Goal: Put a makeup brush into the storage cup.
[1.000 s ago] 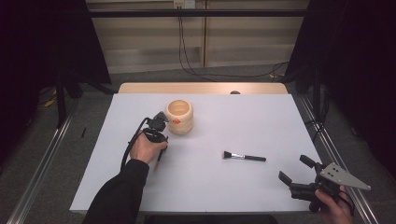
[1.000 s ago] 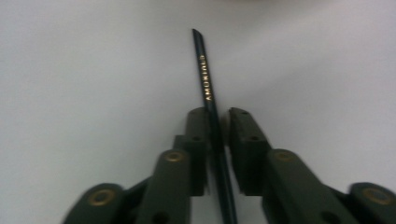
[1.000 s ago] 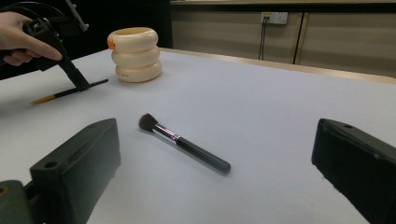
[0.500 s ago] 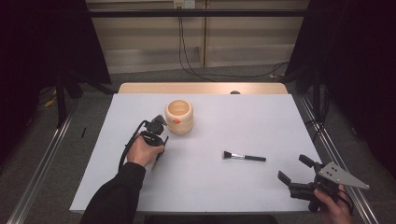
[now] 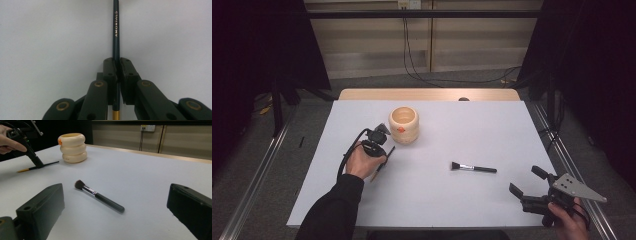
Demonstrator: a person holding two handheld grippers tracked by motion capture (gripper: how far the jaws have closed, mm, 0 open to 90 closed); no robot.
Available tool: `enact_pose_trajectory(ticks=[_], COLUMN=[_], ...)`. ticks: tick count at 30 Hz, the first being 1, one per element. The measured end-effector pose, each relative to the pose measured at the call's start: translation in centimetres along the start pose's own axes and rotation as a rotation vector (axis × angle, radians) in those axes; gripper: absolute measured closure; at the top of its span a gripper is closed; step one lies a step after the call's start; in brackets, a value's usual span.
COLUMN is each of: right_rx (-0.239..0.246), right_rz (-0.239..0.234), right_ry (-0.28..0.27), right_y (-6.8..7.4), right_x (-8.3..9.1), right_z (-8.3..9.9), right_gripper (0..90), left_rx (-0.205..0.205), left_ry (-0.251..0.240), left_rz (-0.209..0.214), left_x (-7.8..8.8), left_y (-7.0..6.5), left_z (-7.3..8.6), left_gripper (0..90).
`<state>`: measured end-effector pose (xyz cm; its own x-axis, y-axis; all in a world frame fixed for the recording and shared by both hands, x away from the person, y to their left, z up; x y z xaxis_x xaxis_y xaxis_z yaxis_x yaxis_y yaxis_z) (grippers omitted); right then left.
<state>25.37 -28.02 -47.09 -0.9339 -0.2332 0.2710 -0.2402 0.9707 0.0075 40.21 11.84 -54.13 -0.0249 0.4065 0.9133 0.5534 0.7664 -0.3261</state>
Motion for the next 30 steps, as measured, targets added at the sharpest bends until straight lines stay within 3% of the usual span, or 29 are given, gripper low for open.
enact_pose_trajectory(ticks=[16, 20, 22, 25, 26, 30], right_rx=[-0.001, -0.005, -0.008, -0.011, -0.012, -0.009], right_rz=[0.0, 0.003, 0.001, 0.002, 0.005, 0.0], right_ry=[-0.001, -0.002, 0.0, 0.001, -0.001, -0.002], right_y=[0.0, 0.0, 0.0, 0.0, 0.0, 0.0], right_x=[0.0, 0.0, 0.0, 0.0, -0.1, 0.0], right_z=[0.0, 0.0, 0.0, 0.0, 0.0, -0.1], right_gripper=[0.4, 0.4, 0.4, 0.4, 0.4, 0.4], left_rx=[-0.013, -0.019, -0.06, -0.068, -0.097, -0.134], left_ry=[-0.039, -0.046, -0.073, -0.108, -0.129, -0.168], left_rz=[0.02, 0.042, 0.056, 0.057, 0.08, 0.104], left_x=[0.8, 1.0, 1.4, 1.6, 1.9, 2.4], left_y=[-0.3, -0.6, -0.8, -1.1, -1.5, -2.2], left_z=[0.2, 0.3, 0.0, -0.2, -0.3, -0.4], left_gripper=[84.3, 84.3, 84.2, 84.2, 84.2, 84.2])
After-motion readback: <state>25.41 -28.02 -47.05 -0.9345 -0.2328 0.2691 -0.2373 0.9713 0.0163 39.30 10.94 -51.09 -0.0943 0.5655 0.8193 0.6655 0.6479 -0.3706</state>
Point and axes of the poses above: each handheld gripper's, and its own axes: x roughly backward along the jaws, z roughly out of its underside, y roughly to its left, the point moved 10 cm from there along -x, roughly forward along the jaws, and after that the axes turned 14 degrees about z, right-handed, at the moved point
